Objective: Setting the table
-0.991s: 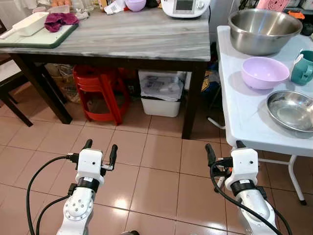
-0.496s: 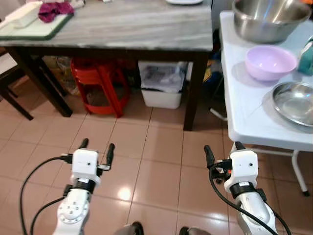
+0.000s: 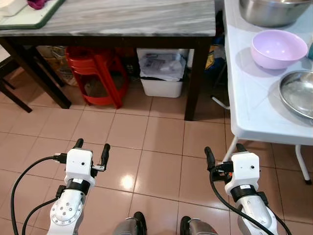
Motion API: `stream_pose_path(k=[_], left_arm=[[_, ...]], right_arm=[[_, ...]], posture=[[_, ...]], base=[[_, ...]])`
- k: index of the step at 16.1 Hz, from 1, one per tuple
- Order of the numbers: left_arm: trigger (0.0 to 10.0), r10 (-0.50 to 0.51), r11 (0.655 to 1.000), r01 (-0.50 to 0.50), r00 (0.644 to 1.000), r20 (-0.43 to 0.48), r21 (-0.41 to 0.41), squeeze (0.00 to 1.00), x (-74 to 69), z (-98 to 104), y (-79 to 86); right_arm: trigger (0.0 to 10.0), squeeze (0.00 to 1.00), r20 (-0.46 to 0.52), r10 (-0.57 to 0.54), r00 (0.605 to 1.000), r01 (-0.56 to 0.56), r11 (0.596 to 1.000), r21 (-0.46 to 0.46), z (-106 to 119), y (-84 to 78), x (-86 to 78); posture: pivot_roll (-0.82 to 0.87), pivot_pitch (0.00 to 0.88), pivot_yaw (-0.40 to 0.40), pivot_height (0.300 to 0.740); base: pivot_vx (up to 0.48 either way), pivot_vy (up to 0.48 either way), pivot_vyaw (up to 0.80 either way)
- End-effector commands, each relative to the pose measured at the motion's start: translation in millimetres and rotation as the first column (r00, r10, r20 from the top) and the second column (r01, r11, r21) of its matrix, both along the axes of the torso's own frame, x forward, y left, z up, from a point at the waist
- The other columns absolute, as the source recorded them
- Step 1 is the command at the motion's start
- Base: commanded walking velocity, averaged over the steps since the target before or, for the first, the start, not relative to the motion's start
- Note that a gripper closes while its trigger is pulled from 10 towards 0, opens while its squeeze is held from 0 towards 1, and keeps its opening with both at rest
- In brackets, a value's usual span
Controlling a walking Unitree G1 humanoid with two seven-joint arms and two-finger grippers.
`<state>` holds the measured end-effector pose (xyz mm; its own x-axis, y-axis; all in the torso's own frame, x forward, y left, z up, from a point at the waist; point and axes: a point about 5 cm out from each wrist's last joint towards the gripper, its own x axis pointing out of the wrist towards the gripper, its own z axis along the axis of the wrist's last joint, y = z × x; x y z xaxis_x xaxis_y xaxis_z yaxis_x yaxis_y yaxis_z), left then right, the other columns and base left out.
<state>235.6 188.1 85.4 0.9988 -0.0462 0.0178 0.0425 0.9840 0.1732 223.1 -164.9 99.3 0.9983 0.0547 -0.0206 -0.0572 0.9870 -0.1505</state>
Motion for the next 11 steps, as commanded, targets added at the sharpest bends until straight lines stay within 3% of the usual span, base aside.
stream_pose_path(k=[1, 11], left_arm=[[10.0, 0.011, 1.0, -0.011, 1.0, -0.007, 0.004, 0.0, -1.5, 0.5, 3.9], [10.0, 0.036, 0.999, -0.036, 0.999, 0.009, -0.011, 0.0, 8.9, 1.7, 0.5]], right_arm=[[10.0, 0.0, 0.01, -0.004, 1.0, 0.004, 1.0, 0.003, 4.5, -0.4, -1.1], [10.0, 0.0, 0.051, 0.014, 0.999, -0.014, 1.0, -0.008, 16.2, -0.7, 14.0]], posture=[[-0.12, 0.273, 0.096, 0.74], [-0.13, 0.224, 0.074, 0.74]], base=[[0.0, 0.0, 0.0], [0.0, 0.0, 0.0]])
